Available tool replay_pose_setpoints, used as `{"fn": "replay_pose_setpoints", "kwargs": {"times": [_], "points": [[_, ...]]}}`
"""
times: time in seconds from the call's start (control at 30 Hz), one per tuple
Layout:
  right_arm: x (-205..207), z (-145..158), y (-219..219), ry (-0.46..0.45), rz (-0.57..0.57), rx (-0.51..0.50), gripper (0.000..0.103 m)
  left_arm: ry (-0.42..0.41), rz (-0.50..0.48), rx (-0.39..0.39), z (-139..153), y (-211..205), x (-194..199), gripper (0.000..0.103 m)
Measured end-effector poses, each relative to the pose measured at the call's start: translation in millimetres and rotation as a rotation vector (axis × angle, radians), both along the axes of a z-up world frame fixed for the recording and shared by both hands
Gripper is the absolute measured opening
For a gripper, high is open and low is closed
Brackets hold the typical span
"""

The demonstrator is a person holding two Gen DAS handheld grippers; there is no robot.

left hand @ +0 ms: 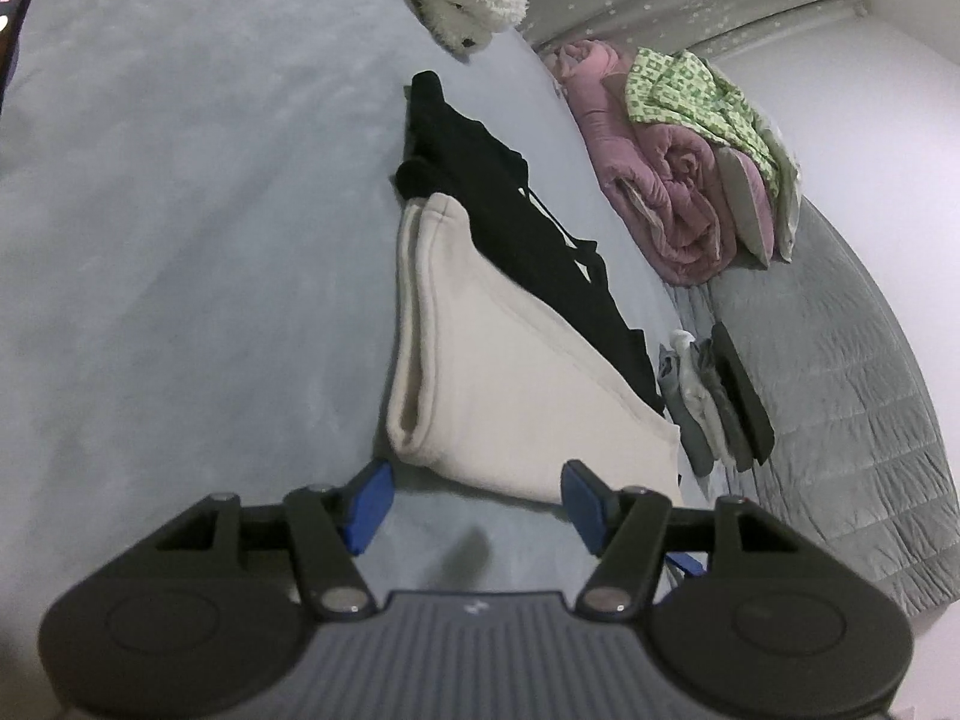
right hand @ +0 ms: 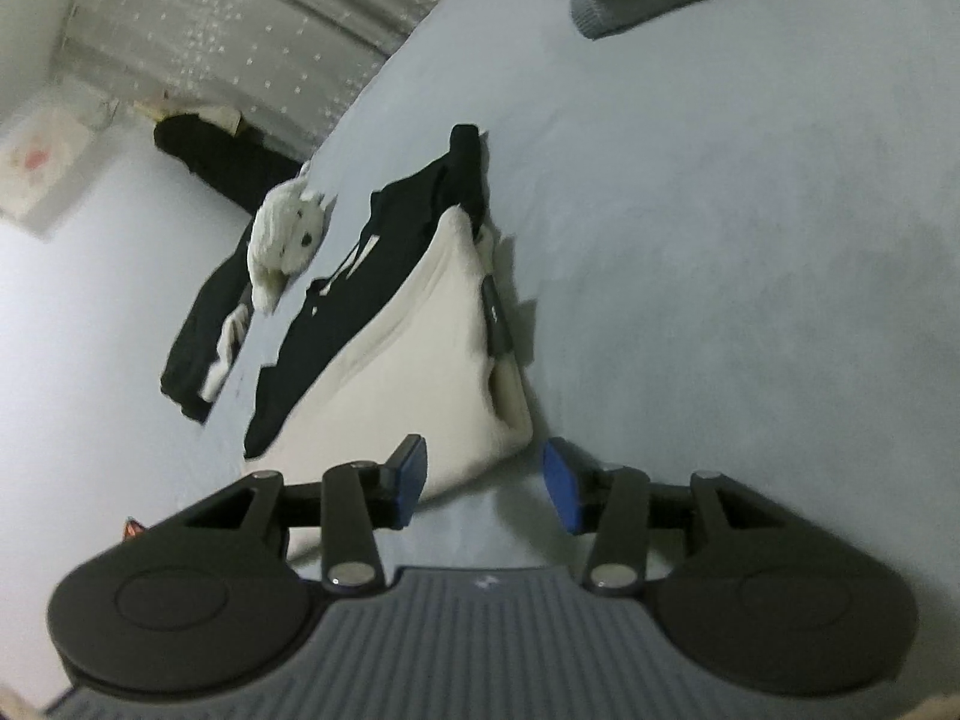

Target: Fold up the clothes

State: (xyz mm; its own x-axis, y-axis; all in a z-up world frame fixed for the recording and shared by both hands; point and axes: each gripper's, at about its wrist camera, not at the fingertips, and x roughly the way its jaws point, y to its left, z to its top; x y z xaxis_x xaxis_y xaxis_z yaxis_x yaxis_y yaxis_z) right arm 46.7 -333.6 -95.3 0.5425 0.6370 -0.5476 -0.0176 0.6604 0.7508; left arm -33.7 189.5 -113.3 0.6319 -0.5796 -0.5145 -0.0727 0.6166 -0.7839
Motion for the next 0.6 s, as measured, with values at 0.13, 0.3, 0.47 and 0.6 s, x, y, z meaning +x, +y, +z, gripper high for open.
{"fn": "replay_pose_setpoints", "kwargs": {"times": [0.13, 0.3, 0.47, 0.6], "points": [[4.1, -0.2, -0.9, 0.001, -0.013, 0.011, 0.048, -0.001, 0.004, -0.019, -1.9, 5.1, 1.4, 0.063], [8.5, -1.1, -0.7, -0.006, -0.016, 0.014, 0.048, -0.001, 0.014, -0.037, -3.5, 6.5, 4.8, 0.063], [14.4, -2.4, 1.7, -0.008, -0.017, 0.020, 0.048, 0.001, 0.025, -0.050, -4.5, 4.9, 9.7, 0.063], [18.8, -2.3, 5.7, -0.012, -0.006, 0.014, 0.048, 0.000, 0.033, -0.056, -5.4, 3.6, 13.2, 0.063]]}}
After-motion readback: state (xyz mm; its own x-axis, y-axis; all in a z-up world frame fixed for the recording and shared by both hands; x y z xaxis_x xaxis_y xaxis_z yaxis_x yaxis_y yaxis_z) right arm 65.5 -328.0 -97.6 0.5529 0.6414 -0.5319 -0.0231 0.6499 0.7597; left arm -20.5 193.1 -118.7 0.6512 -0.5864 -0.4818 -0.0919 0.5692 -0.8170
